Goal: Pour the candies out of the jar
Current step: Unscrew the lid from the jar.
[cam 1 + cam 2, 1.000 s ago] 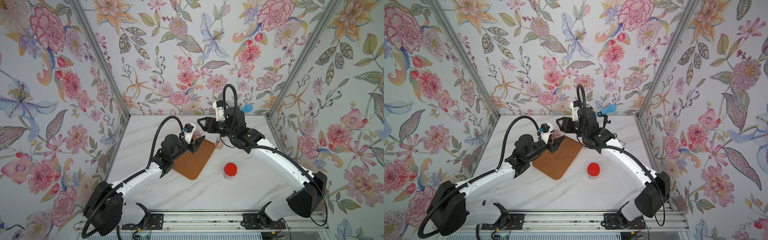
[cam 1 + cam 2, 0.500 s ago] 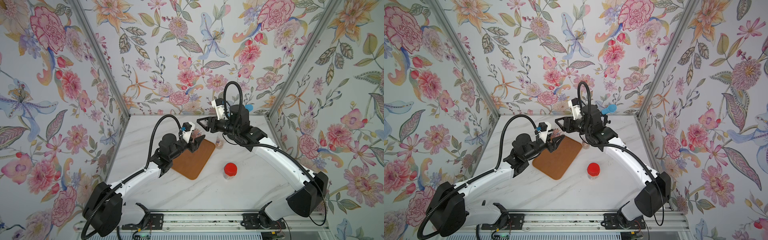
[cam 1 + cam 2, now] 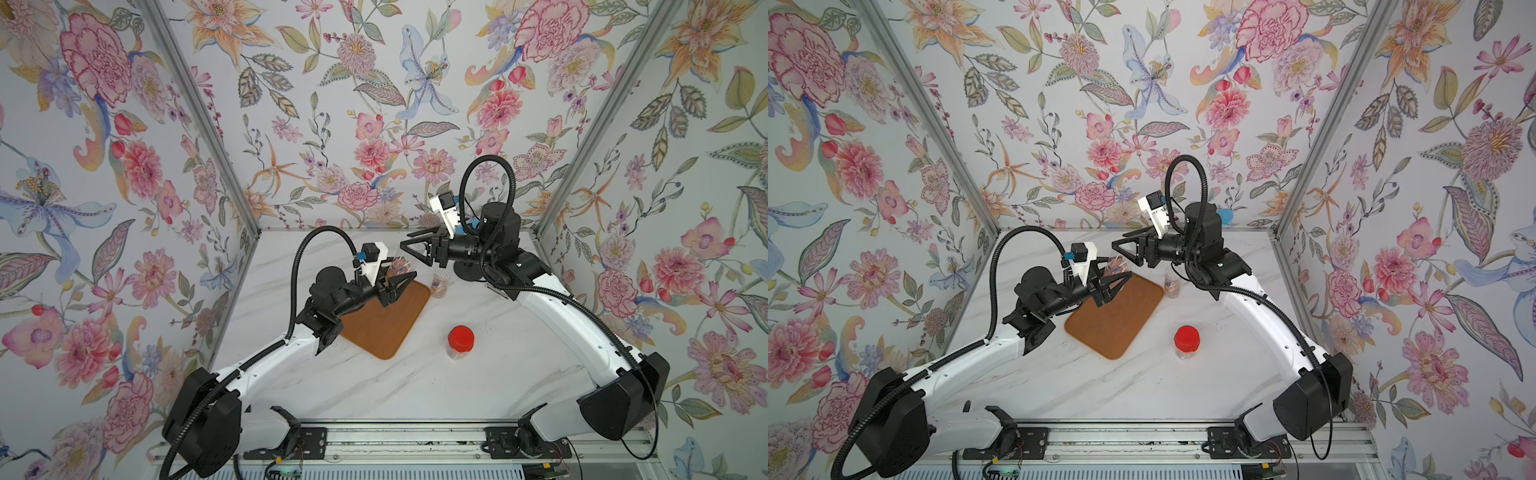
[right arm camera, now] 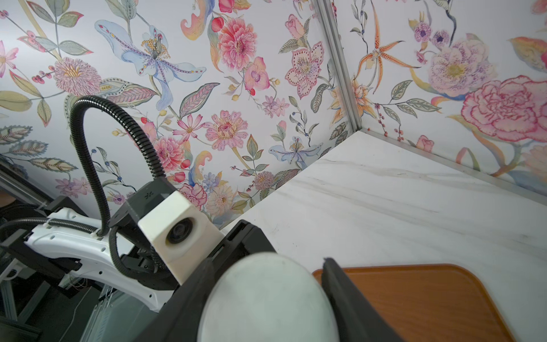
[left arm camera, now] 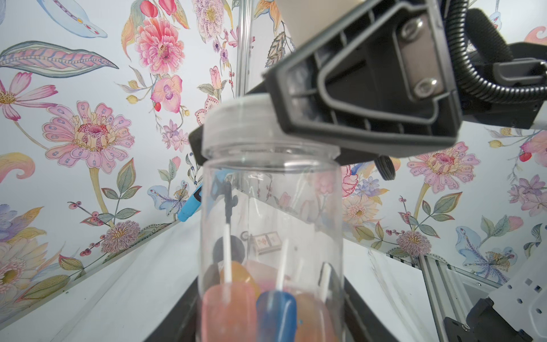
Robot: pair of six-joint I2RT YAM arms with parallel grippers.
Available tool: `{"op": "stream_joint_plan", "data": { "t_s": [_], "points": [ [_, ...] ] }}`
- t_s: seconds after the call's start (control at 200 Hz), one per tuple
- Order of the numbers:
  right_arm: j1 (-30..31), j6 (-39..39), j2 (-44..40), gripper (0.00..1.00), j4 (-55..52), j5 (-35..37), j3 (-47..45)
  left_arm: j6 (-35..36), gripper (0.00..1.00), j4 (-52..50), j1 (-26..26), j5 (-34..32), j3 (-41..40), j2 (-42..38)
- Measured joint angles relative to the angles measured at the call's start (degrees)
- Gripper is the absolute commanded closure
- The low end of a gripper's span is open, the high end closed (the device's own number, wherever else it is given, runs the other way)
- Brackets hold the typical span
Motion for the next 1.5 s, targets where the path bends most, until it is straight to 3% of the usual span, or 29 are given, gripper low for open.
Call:
{"op": "stream_joint_plan", "data": {
  "t_s": [0.32, 0.49, 0.671, 0.966, 1.336, 1.501],
  "points": [
    [0.9, 2.6, 0.0, 0.05, -6.2, 14.3, 2.7, 4.6, 1.0, -5.1, -0.4, -5.0, 0.0, 0.0],
    [3.1, 4.3, 0.0, 0.18, -8.2, 23.7, 2.8, 6.8, 1.0, -7.4, -0.6, -9.5, -0.1, 0.0],
    [6.5, 7.0, 0.4, 0.26, -8.4, 29.8, 2.8, 7.8, 1.0, -8.2, -1.1, -12.9, -0.1, 0.0],
    [8.8, 8.5, 1.1, 0.29, -8.4, 35.0, 2.7, 9.0, 1.0, -8.4, -1.8, -15.5, -1.3, -0.3],
    [8.9, 9.1, 2.2, 0.27, -8.4, 37.1, 2.6, 9.9, 1.0, -8.3, -1.9, -16.0, -1.5, -0.3],
    [8.9, 9.6, 2.6, 0.33, -8.4, 36.9, 2.3, 10.3, 1.0, -8.3, -1.9, -17.0, -1.5, -0.4]
  ]
}}
